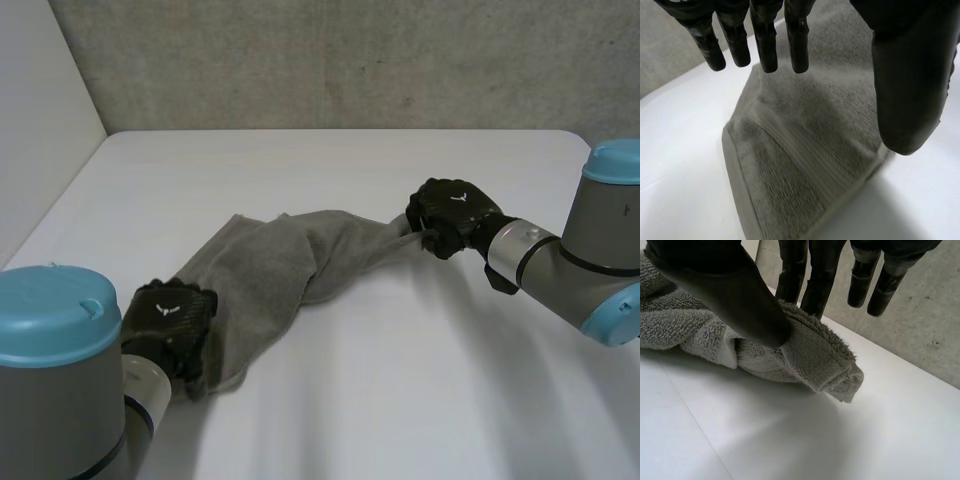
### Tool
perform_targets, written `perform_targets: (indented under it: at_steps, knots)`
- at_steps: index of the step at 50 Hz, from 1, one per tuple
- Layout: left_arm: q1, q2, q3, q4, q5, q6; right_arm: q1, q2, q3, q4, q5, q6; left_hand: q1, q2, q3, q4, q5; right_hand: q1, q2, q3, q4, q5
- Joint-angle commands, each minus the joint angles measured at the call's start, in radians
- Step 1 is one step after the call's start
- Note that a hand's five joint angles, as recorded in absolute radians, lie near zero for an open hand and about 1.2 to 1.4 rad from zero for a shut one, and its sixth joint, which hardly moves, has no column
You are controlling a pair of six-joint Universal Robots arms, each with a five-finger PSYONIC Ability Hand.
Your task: Fold the towel.
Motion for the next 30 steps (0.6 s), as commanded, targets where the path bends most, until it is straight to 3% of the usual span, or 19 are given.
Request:
perform_targets:
  at_steps: [1,19,30]
  knots:
    - [-0.028,-0.025,-0.015,-0.025,0.004,-0.002,-0.005,0.0,0.006,-0.001,0.0,-0.015,0.013,0.014,-0.048,-0.054,0.006,0.104,0.133,-0.045,-0.075,0.081]
    - [-0.049,-0.133,0.008,-0.016,-0.003,-0.013,-0.004,-0.003,0.01,-0.001,0.0,-0.023,0.116,0.117,-0.048,-0.054,0.108,0.104,0.133,-0.045,-0.075,0.081]
    - [-0.045,-0.185,0.024,0.06,-0.006,-0.011,-0.002,-0.003,0.013,-0.001,0.0,-0.06,0.125,0.126,-0.048,-0.054,0.117,0.104,0.133,-0.045,-0.075,0.081]
